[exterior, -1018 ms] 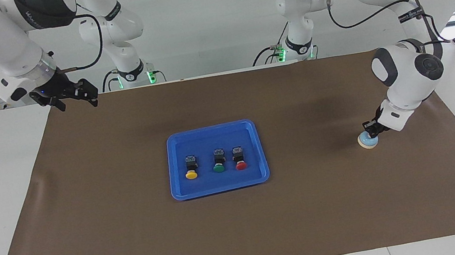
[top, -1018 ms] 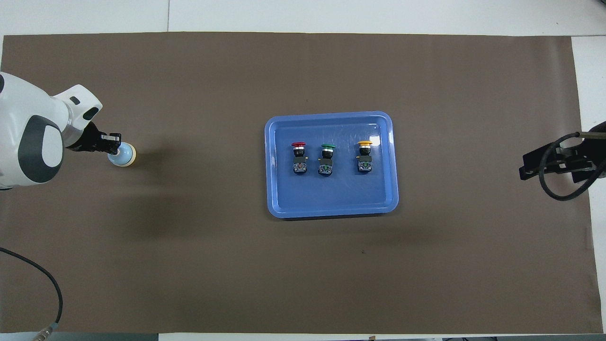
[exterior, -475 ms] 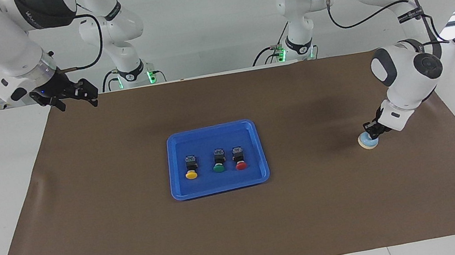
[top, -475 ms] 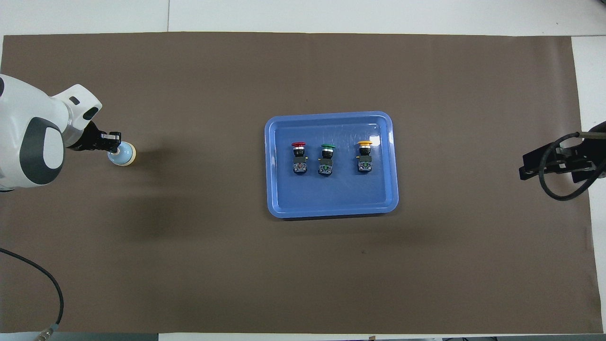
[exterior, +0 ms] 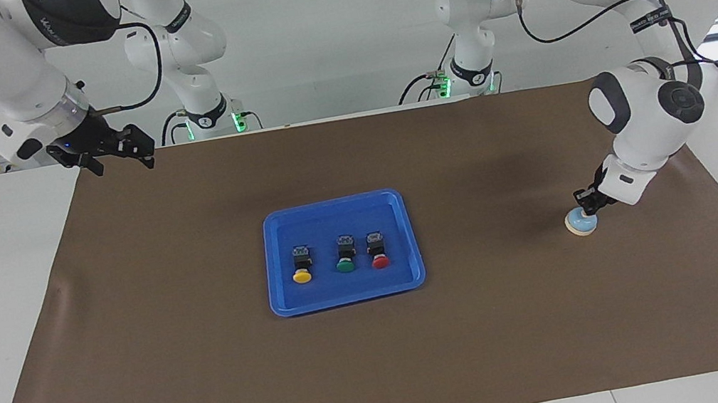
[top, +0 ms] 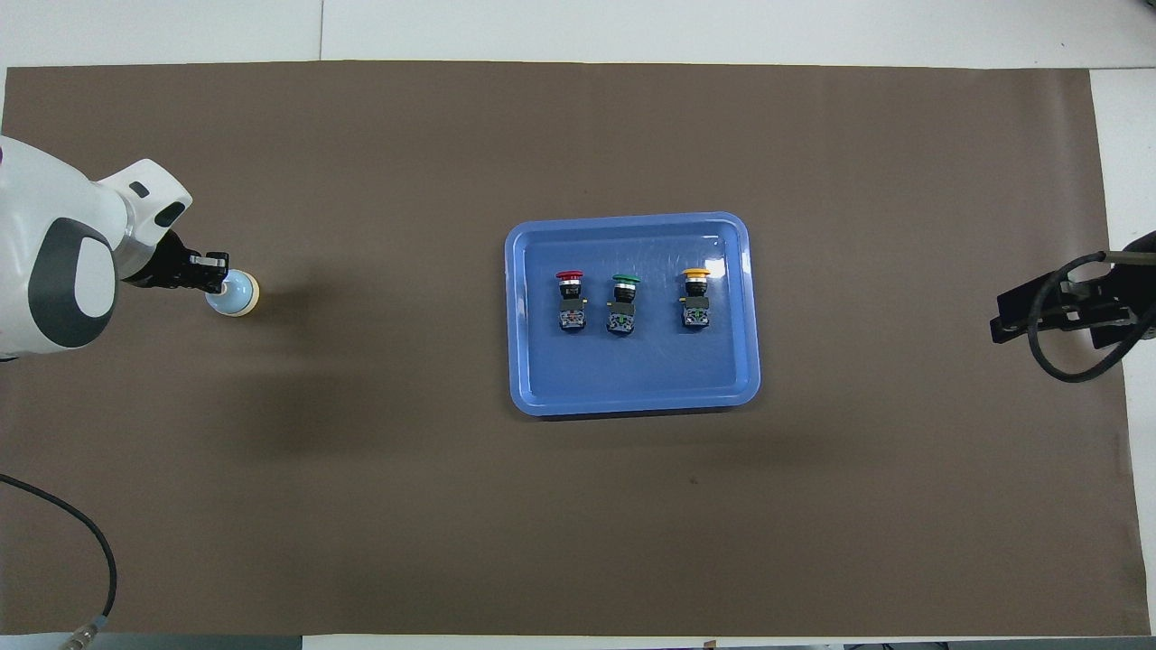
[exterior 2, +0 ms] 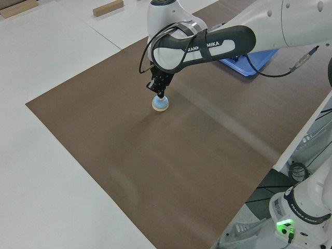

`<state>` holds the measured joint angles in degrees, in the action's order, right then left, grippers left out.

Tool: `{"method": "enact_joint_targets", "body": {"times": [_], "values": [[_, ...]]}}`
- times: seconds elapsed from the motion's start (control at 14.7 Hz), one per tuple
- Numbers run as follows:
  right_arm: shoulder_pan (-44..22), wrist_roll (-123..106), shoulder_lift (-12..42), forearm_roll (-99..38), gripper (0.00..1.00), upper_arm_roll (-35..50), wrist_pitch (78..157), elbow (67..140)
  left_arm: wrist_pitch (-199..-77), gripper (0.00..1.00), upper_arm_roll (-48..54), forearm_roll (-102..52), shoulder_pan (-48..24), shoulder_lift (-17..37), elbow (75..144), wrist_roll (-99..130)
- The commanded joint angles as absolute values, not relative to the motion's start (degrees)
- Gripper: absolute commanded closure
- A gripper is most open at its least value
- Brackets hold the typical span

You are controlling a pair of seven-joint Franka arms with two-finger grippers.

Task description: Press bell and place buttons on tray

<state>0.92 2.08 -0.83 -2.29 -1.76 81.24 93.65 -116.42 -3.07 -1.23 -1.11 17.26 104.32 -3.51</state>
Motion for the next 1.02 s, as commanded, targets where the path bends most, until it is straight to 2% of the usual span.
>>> {"method": "enact_joint_targets", "body": {"times": [0.0,0.27,0.34,0.41,0.47,0.54,0.68,0.95], "values": [[1.4,1.0,-1.7,-1.2,0.0,-1.2,81.1,94.5,-108.8,1.0,-3.8,-1.4,-1.2,13.0,100.8,-2.9],[1.4,1.0,-1.7,-1.2,0.0,-1.2,81.1,94.5,-101.8,1.0,-4.0,-1.4,0.1,3.8,100.7,-2.9],[1.4,1.0,-1.7,-1.2,0.0,-1.3,81.1,94.5,-99.6,0.91,-4.0,-1.4,0.6,1.6,100.6,-3.0],[1.3,1.0,-1.7,-1.2,0.0,-1.3,81.1,94.5,-98.1,0.53,-4.0,-1.4,0.7,-0.2,100.7,-3.0],[1.3,1.0,-1.7,-1.2,0.0,-1.2,81.1,94.5,-96.7,0.2,-4.0,-1.4,0.7,-1.9,100.7,-3.1],[1.4,1.0,-1.7,-1.2,0.0,-1.2,81.1,94.5,-95.2,0.0,-4.0,-1.3,0.7,-3.9,100.7,-3.0],[1.4,1.0,-1.7,-1.2,0.0,-1.2,81.1,94.5,-92.3,0.0,-4.0,-1.4,0.6,-6.6,100.7,-2.9],[1.3,1.0,-1.7,-1.2,0.0,-1.2,81.1,94.5,-90.9,0.0,-3.6,-1.2,-0.2,-5.2,98.4,-3.2]]}}
